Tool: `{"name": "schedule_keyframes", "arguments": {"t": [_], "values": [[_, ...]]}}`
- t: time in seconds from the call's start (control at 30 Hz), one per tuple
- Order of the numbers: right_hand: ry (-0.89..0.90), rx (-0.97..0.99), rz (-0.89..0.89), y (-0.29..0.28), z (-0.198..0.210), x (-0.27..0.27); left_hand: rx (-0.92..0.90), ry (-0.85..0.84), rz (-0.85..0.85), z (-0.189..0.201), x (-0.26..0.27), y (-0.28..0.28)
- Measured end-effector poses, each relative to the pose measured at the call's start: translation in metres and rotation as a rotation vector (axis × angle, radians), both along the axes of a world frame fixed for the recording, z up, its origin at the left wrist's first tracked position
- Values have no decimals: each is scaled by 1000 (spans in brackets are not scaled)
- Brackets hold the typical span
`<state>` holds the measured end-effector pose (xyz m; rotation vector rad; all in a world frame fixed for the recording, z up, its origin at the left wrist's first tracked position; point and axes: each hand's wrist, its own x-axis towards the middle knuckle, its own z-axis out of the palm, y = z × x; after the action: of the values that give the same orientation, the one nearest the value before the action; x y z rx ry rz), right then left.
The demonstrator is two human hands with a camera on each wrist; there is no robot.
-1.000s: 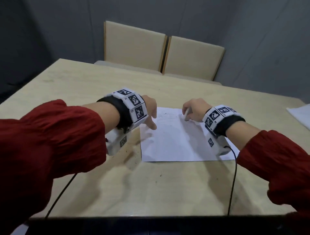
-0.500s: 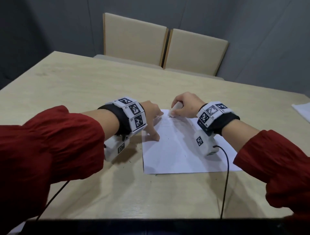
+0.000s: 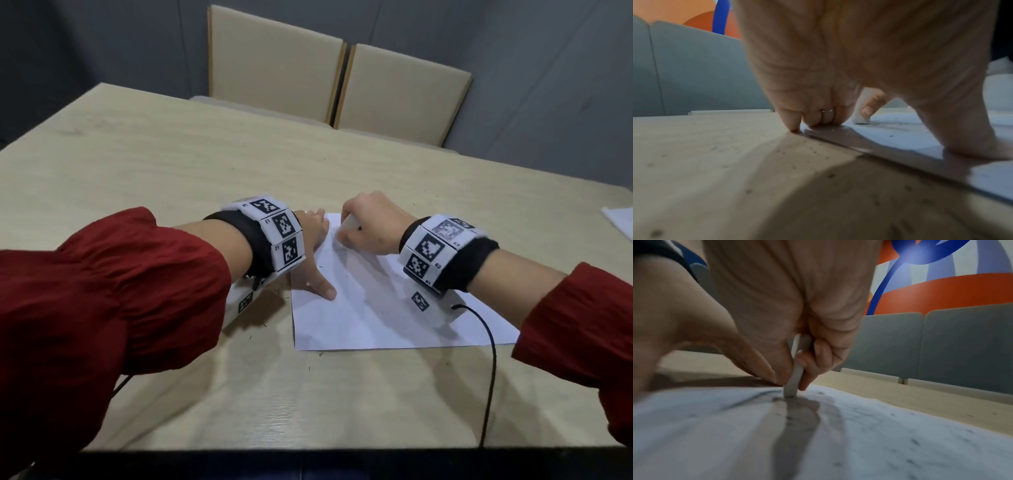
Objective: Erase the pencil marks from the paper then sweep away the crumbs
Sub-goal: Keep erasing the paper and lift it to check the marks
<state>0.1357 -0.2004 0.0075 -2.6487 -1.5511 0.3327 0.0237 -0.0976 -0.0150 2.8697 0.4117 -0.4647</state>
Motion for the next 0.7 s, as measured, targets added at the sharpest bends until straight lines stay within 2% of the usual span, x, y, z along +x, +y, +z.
{"name": "schedule_keyframes", "arguments": {"t": [0.13, 0.23, 0.33, 0.5, 0.63, 0.7], "values": [[-9, 82, 268, -10, -3, -23, -82, -69, 17, -1, 0, 2], [-61, 73, 185, -3, -6, -5, -29, -37, -6, 0, -1, 3], [-34, 84, 101, 1, -10, 9, -19, -33, -12, -2, -2, 5], [51, 28, 208, -16, -18, -4, -18, 26, -40, -8, -1, 7], [-124, 62, 198, 0, -14, 17, -19, 17, -43, -8, -1, 8], [-144, 65, 220, 4, -14, 16, 6, 16, -46, -10, 0, 8]]}}
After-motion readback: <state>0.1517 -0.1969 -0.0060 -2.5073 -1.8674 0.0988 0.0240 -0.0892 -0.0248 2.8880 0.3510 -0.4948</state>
